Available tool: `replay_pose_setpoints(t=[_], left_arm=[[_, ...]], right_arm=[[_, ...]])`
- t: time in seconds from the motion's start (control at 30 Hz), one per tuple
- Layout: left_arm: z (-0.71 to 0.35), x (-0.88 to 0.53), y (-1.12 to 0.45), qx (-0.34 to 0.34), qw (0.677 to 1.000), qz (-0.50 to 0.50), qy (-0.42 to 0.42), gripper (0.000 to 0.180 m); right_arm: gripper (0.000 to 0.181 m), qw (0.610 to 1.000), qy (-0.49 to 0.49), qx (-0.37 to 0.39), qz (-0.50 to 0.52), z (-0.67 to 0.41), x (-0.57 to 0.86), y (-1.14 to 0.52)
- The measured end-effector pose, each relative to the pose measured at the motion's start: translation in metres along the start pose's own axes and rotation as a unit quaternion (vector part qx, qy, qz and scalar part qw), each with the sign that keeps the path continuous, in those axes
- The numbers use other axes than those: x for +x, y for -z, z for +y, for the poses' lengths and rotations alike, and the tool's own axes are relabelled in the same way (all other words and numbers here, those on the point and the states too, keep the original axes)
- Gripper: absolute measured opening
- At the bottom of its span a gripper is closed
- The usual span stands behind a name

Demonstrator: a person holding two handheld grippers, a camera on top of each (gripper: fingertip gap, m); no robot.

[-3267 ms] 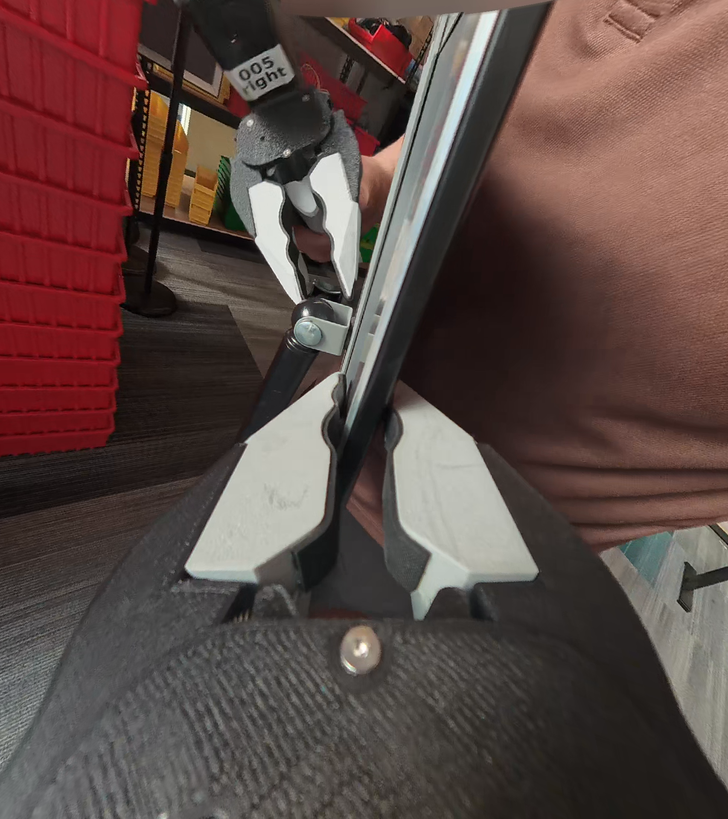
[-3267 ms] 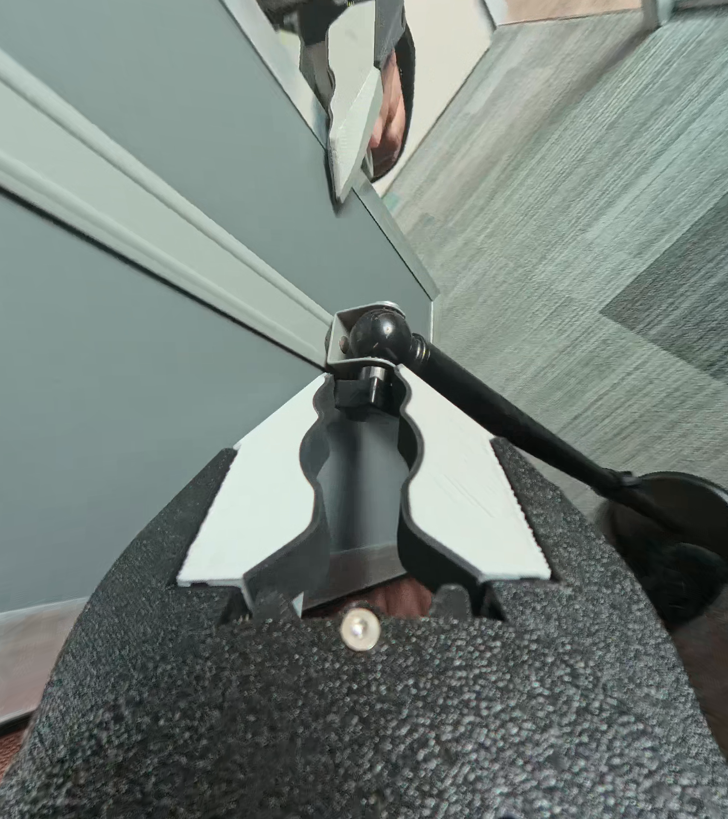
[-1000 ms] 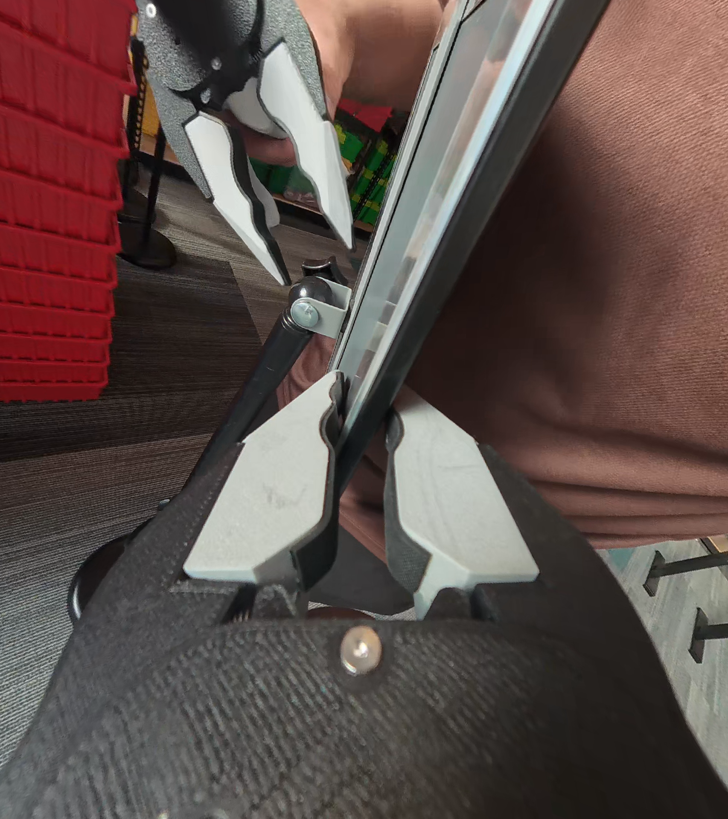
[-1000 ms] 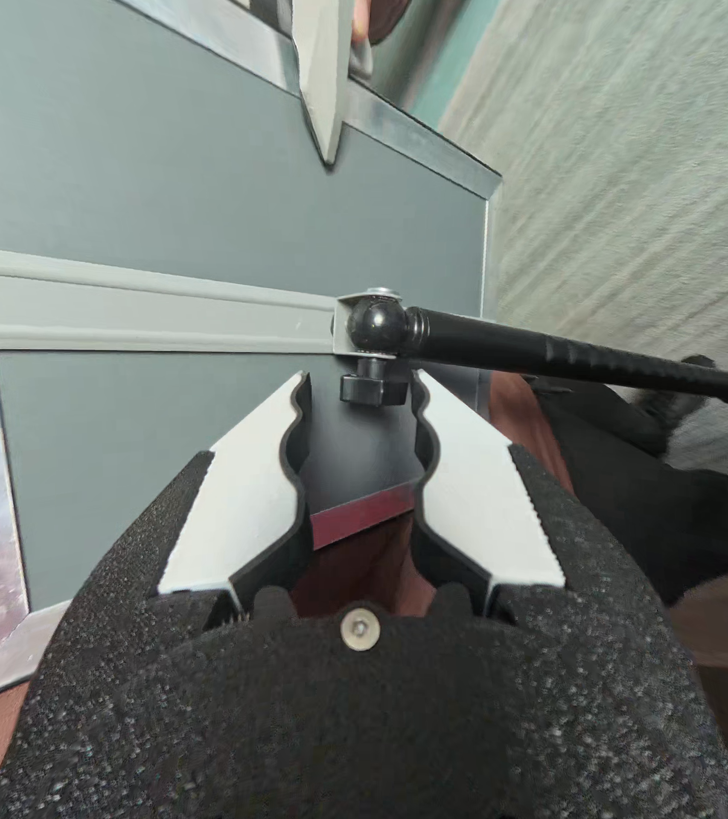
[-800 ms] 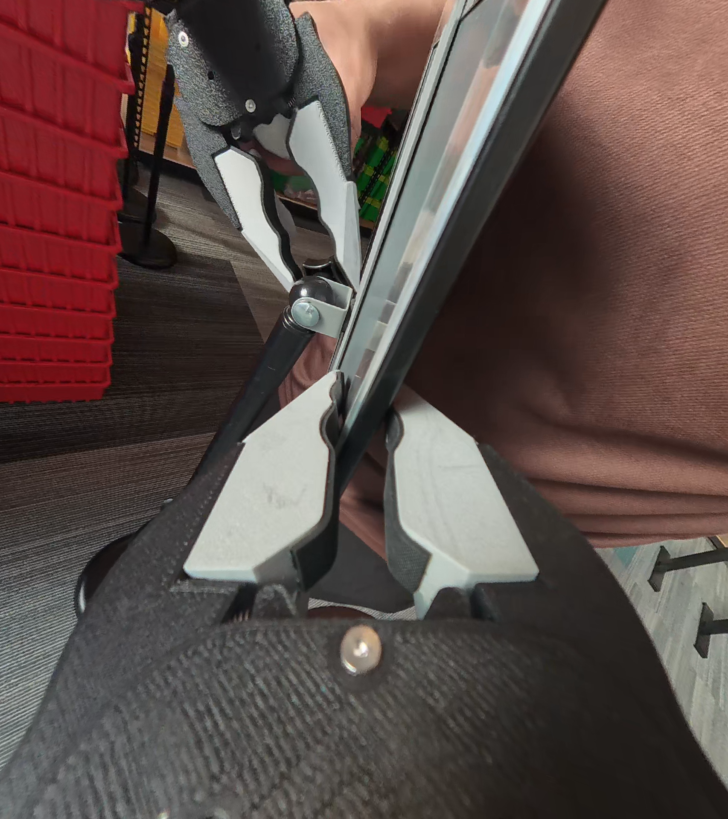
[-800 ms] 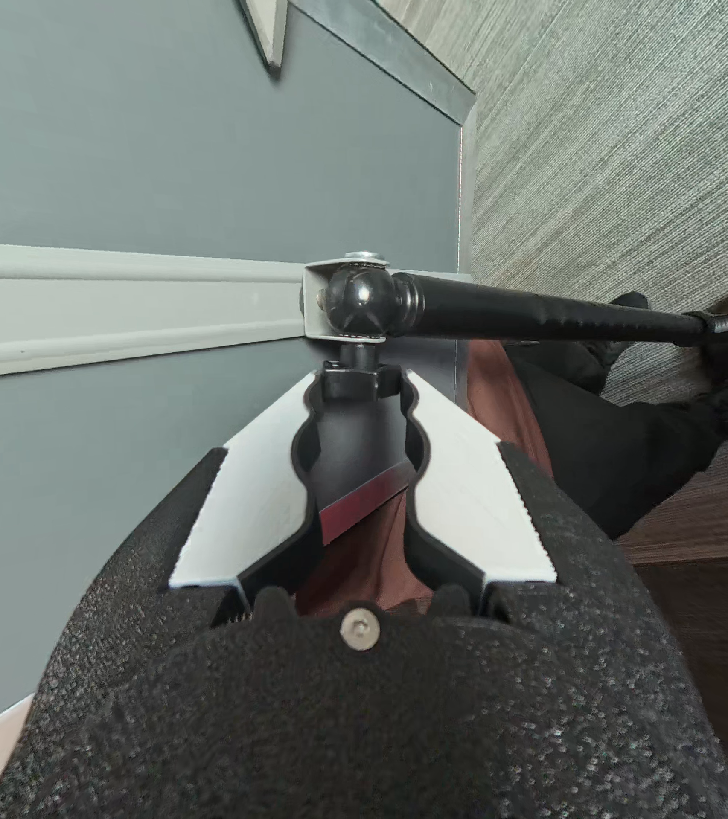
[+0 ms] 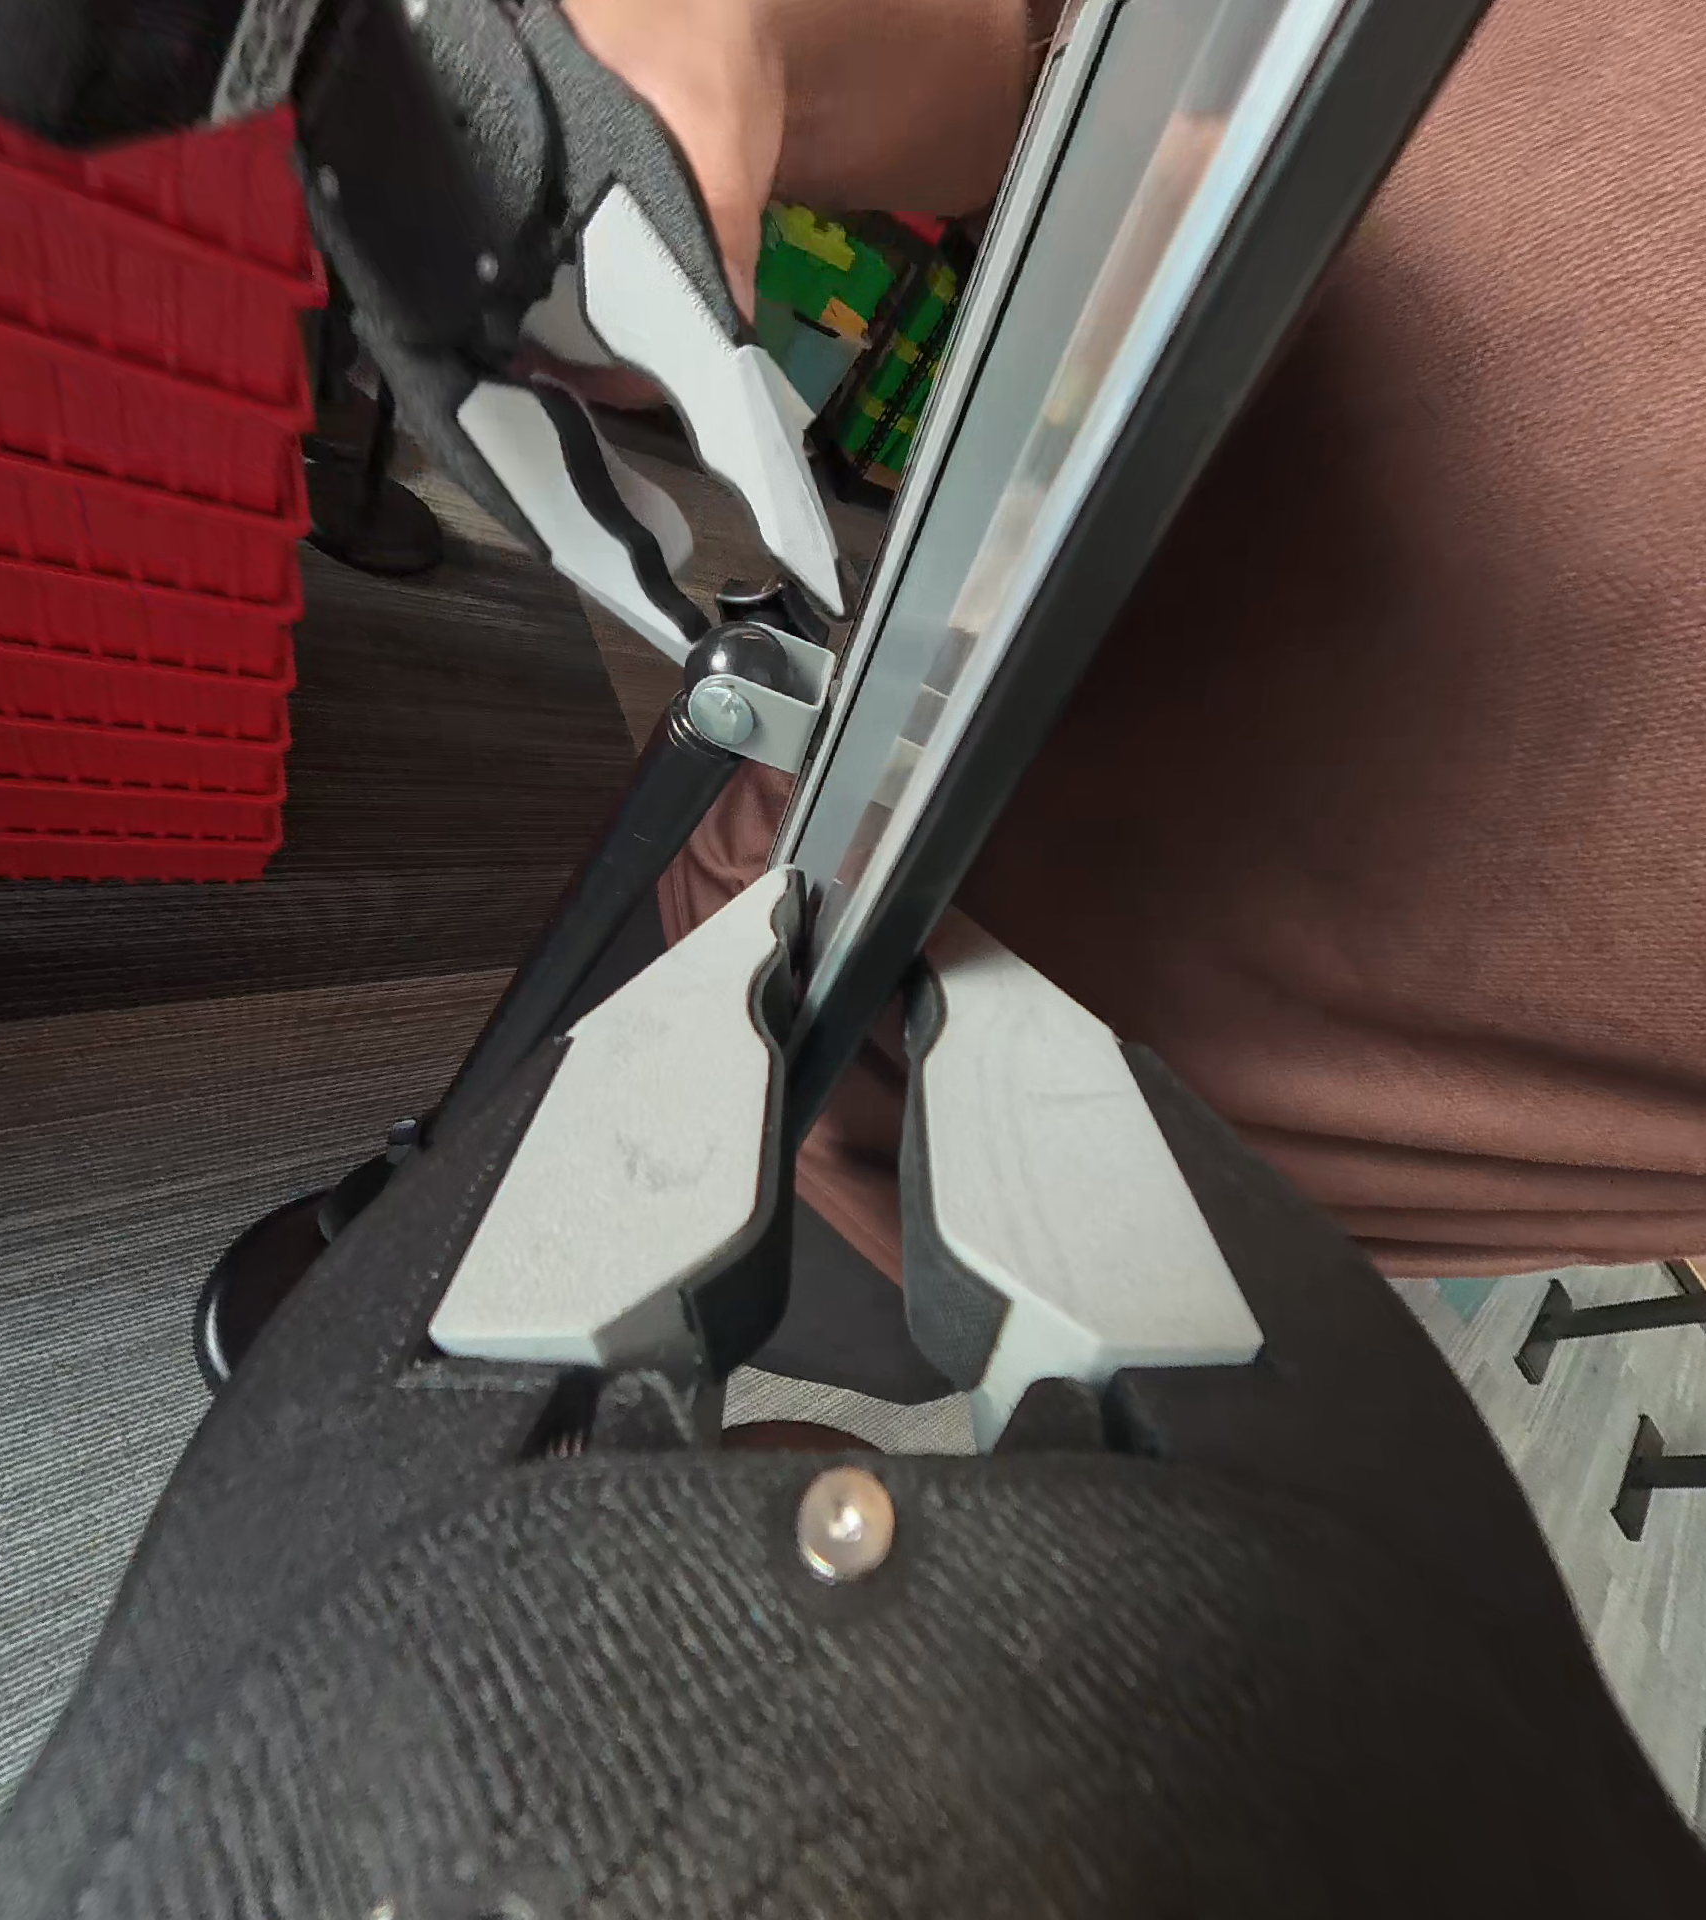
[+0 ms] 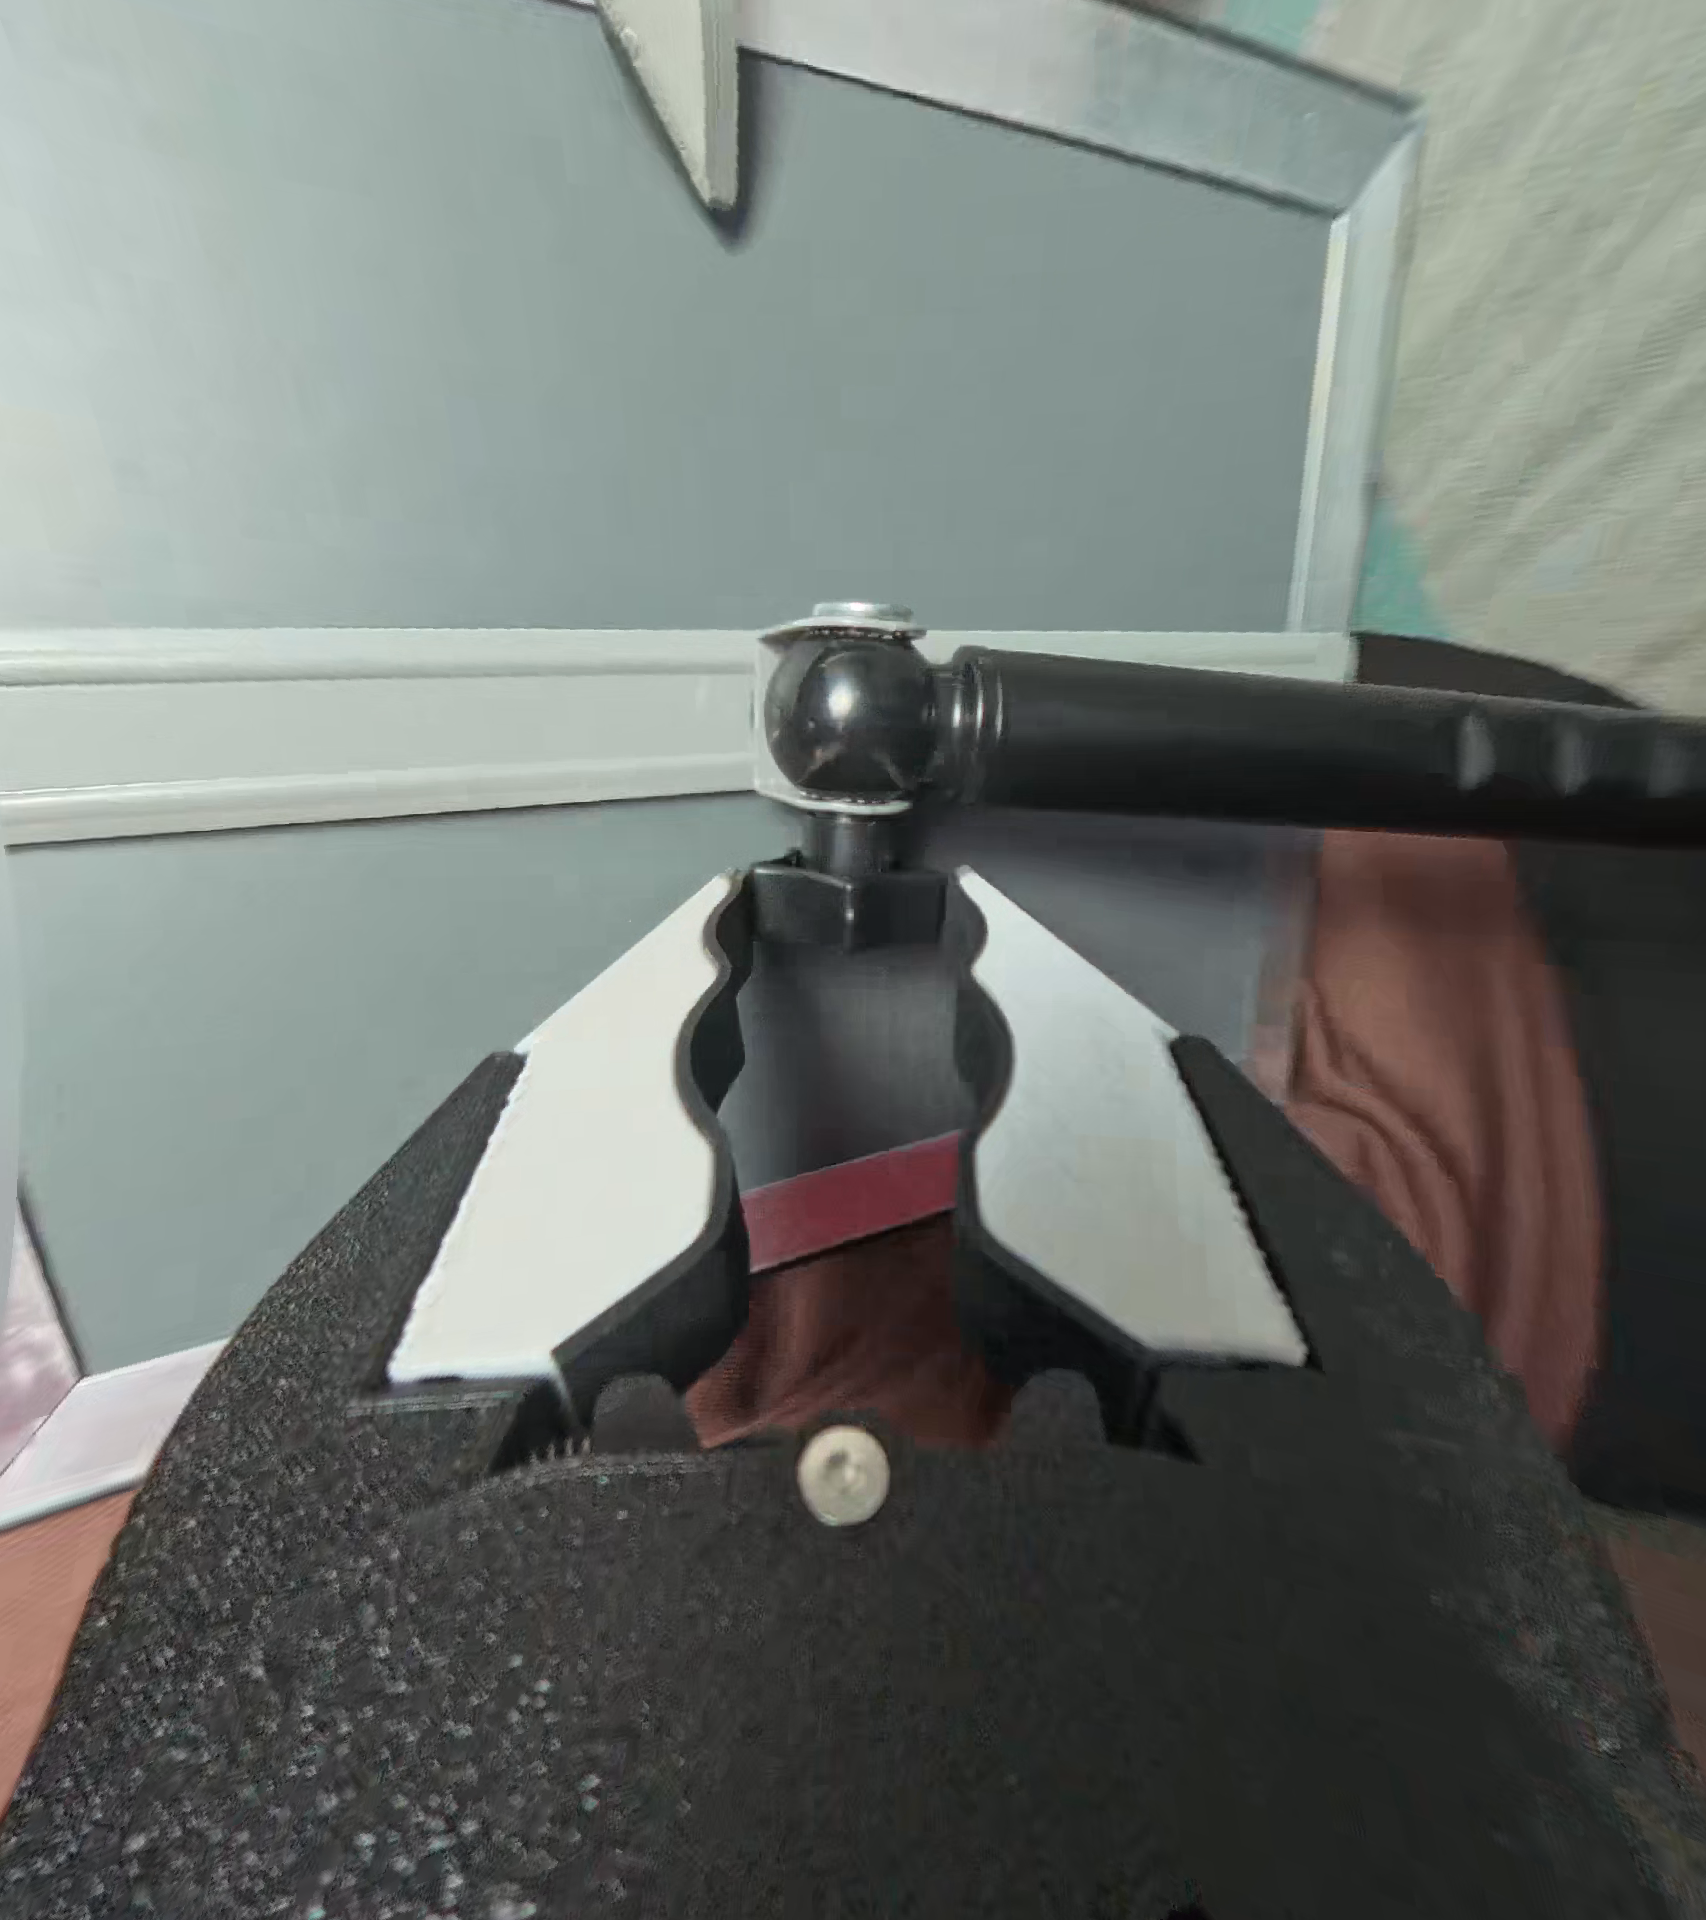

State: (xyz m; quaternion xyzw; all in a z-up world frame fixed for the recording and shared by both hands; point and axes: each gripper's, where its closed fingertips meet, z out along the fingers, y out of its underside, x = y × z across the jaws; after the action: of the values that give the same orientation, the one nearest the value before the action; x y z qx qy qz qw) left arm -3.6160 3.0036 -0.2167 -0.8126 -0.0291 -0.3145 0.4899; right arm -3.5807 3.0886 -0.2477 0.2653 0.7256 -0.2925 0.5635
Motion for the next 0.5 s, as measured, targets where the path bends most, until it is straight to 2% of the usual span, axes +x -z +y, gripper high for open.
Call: replay_pose_setpoints(t=[0.1, 0.23, 0.33, 0.5], left_arm=[[-0.001, -0.001, 0.001, 0.003, 1.0, -0.001, -0.003, 0.015], [-0.002, -0.001, -0.002, 0.008, 1.0, 0.004, -0.007, 0.015], [-0.002, -0.001, -0.001, 0.007, 1.0, 0.003, -0.009, 0.015], [0.002, 0.003, -0.001, 0.004, 1.0, 0.003, -0.011, 0.015]], right_arm=[[0.029, 0.987, 0.061, 0.01, 0.148, -0.003, 0.001, 0.015], [0.027, 0.973, 0.09, -0.011, 0.214, -0.002, 0.003, 0.014], [0.028, 0.974, 0.088, -0.015, 0.208, -0.006, 0.003, 0.01], [0.03, 0.99, 0.046, -0.015, 0.129, -0.003, 0.001, 0.003]])
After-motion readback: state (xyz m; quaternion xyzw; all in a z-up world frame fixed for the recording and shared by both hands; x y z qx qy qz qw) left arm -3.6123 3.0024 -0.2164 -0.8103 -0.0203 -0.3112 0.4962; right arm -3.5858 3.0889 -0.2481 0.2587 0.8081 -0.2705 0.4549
